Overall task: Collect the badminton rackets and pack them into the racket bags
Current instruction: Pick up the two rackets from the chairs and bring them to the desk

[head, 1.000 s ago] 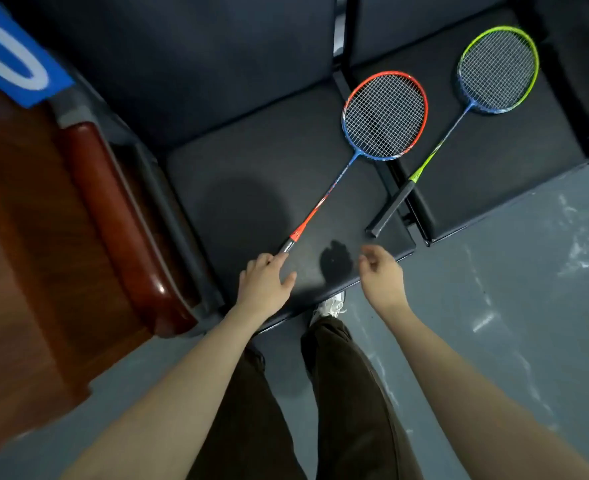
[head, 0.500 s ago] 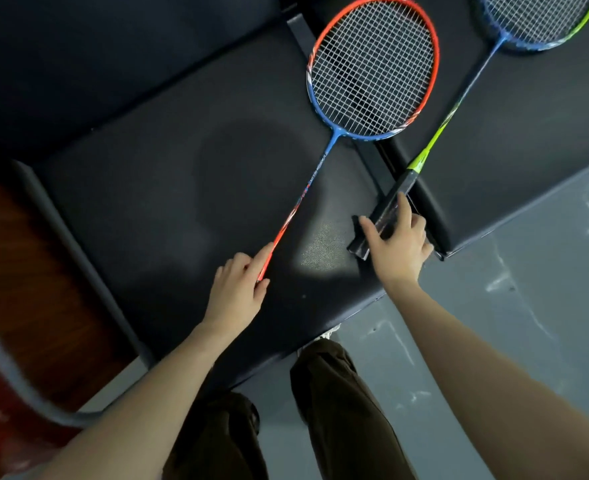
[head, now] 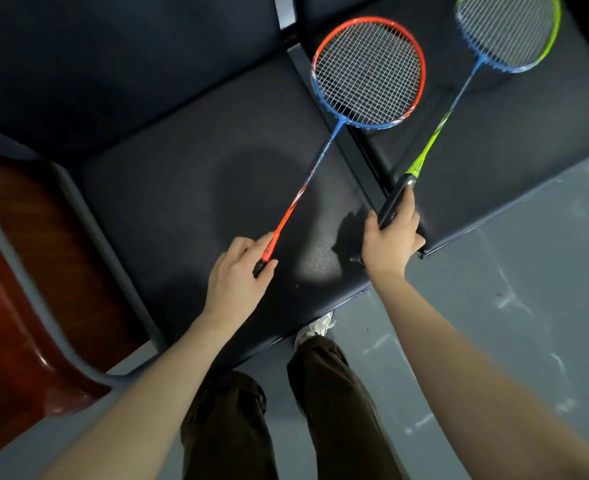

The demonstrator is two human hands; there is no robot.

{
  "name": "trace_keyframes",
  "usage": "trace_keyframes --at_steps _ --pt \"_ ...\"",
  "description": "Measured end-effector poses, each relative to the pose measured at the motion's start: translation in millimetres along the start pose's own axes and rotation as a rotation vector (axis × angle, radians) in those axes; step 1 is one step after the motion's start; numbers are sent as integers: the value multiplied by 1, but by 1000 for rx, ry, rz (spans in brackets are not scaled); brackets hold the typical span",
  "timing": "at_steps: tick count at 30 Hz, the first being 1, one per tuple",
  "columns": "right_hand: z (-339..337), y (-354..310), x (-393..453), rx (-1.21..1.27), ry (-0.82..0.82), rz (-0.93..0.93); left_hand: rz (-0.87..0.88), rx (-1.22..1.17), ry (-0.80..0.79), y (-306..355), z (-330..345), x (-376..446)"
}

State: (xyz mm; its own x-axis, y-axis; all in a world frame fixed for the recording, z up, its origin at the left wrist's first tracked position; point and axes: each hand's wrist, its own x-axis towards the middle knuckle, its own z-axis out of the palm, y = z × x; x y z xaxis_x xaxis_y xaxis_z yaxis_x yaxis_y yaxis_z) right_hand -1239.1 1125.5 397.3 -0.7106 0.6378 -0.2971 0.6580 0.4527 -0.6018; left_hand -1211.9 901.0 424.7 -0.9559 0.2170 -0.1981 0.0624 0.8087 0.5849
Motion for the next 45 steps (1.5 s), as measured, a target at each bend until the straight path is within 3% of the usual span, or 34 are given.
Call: trace_keyframes --at_steps 9,25,38,45 --pt "-69 -46 -120 108 -27 -90 -25 -59 163 44 -91 -77" --pt "-153 -142 -401 288 46 -360 72 -193 486 46 -279 -289" --pt "-167 -144 -570 340 -161 -705 -98 -142 760 10 -341 -485" --pt "-133 -175 -677 334 -341 -895 -208 -60 905 -45 -392 -589"
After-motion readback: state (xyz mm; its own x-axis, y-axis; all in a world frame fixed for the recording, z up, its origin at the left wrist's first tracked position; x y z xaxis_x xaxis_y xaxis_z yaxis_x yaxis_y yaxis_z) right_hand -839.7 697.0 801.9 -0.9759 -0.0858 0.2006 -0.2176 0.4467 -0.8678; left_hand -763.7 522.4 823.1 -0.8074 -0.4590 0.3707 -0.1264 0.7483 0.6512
